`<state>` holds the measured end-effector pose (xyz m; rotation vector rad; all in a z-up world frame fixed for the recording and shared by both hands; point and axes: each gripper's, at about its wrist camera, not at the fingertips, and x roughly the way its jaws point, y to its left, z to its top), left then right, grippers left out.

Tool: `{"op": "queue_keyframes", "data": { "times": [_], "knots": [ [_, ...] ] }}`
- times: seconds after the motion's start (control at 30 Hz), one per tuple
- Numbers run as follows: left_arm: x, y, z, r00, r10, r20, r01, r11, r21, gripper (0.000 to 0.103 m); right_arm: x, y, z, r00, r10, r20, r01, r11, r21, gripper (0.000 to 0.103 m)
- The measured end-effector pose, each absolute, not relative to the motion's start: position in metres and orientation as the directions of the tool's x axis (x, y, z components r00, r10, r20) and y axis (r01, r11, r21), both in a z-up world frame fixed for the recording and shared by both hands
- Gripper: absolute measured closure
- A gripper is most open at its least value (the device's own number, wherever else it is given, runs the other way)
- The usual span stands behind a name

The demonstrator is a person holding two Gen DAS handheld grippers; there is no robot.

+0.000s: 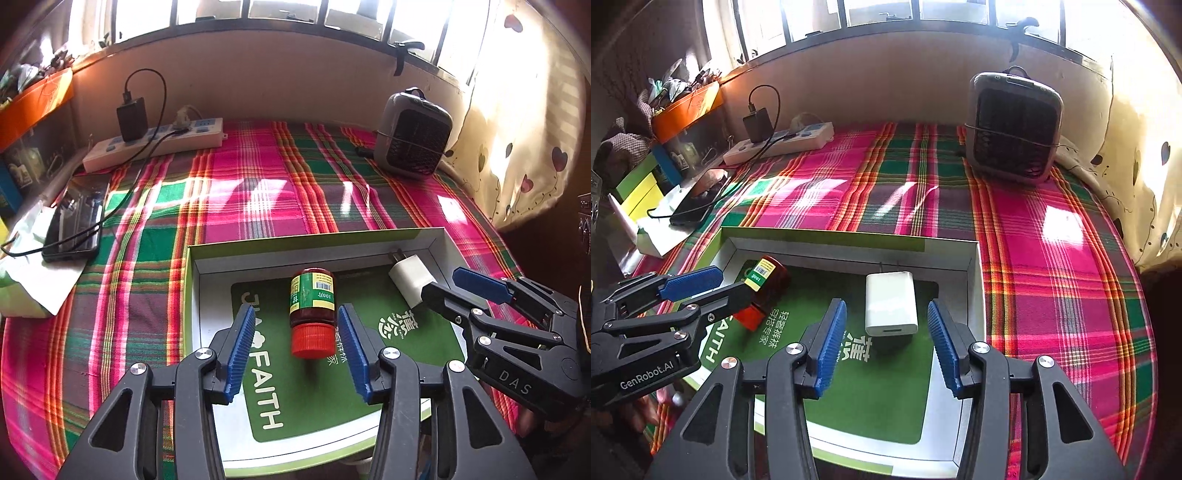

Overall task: Organize rigid objects
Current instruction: 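Lower and release the bottle and charger inside the tray with both tools, then move both tools back toward the remaining items beside the tray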

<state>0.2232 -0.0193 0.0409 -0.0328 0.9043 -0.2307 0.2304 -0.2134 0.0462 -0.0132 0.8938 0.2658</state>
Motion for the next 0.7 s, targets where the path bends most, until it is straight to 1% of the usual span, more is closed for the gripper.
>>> {"op": "queue_keyframes", "data": {
  "times": [0.33, 0.57, 0.7],
  "knots": [
    [0.184, -0.002, 0.064, 0.639, -0.216, -0.738, 0.177, 0.975, -0.132, 0.056, 0.19, -0.219, 0.072, 0.638, 0.25, -0.728, -0.248, 0.962, 0.113, 0.055],
    [0.149, 0.018, 0.068, 0.663, -0.195, -0.722, 0.149, 0.98, -0.128, 0.056, 0.147, -0.224, 0.078, 0.639, 0.281, -0.716, -0.281, 0.952, 0.123, 0.055],
    [0.129, 0.035, 0.064, 0.665, -0.191, -0.722, 0.121, 0.981, -0.149, 0.056, 0.121, -0.225, 0.078, 0.63, 0.32, -0.708, -0.324, 0.936, 0.136, 0.055]
  ]
}}
